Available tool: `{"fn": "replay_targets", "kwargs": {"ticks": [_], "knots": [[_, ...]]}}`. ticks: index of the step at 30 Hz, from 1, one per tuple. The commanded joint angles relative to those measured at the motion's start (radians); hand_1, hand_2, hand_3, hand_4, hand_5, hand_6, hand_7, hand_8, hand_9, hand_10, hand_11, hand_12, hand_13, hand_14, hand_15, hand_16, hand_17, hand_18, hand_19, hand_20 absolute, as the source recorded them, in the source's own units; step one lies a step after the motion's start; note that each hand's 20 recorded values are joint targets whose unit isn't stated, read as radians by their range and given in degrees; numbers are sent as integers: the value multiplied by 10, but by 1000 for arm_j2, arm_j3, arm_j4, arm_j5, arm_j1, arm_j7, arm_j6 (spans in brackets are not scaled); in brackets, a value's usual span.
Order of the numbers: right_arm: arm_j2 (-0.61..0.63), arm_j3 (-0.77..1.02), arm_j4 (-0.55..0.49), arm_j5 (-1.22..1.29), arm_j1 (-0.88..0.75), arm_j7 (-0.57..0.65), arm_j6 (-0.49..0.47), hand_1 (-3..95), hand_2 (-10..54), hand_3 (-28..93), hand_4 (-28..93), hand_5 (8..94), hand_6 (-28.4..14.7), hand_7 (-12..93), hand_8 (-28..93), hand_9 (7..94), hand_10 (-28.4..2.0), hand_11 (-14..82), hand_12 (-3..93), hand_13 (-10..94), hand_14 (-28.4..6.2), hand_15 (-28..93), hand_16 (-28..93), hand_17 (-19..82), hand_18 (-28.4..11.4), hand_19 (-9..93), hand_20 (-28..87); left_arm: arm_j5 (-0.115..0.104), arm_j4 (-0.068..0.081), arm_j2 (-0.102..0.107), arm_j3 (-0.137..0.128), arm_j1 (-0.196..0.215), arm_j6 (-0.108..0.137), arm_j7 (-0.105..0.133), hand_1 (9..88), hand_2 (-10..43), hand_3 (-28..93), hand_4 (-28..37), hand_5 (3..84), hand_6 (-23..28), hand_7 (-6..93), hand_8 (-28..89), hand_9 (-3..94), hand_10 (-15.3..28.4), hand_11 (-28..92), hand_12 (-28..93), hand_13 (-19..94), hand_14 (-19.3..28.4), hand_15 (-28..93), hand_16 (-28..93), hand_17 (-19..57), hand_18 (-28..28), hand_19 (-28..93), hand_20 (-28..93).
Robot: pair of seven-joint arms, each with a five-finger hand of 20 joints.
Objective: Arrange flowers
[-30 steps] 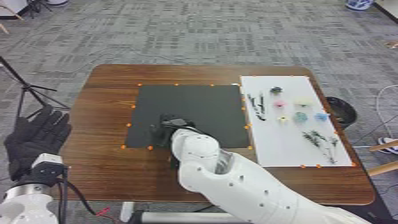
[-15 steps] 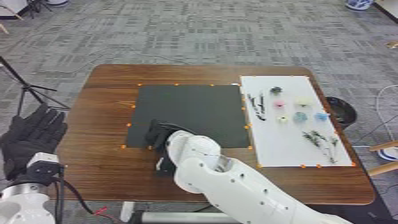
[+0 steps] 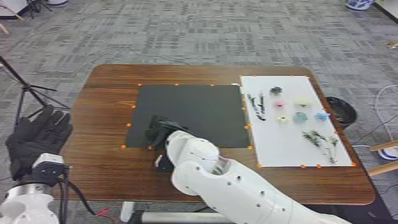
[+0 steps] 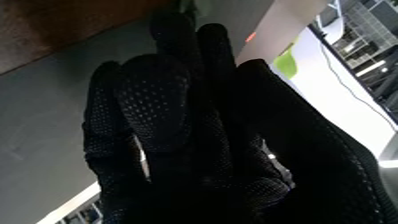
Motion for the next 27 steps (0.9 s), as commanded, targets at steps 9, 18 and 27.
{"fn": "replay_targets", "kwargs": {"ticks": [9,18,27], "knots": [[193,156,-264,-139,-104,12,37,375,40,756,-169,622,-66,627,194,766,-215,146,144,837,-76,611,317,380,-275,851,237,9,1,-25,-20,23,-16,-9,230,168,713,-283,434,73,133,-99,374,153,237,93,274,146,341,-56,-56,119,264,121],[359,283,-335,-322,-236,4,190,348,-2,743,-172,619,-72,510,131,738,-208,161,161,798,-84,620,317,341,-278,844,221,5,-8,-33,-27,43,-18,-1,230,167,714,-283,434,73,133,-99,374,153,237,94,274,147,340,-56,-55,118,263,120],[459,576,-444,-312,-429,73,12,317,-23,751,-166,650,-83,318,-87,694,-216,178,170,732,-118,659,302,308,-283,832,215,-5,-26,-44,-41,76,-2,18,230,167,715,-283,433,73,132,-99,374,153,237,94,274,146,341,-56,-55,119,262,120]]}}
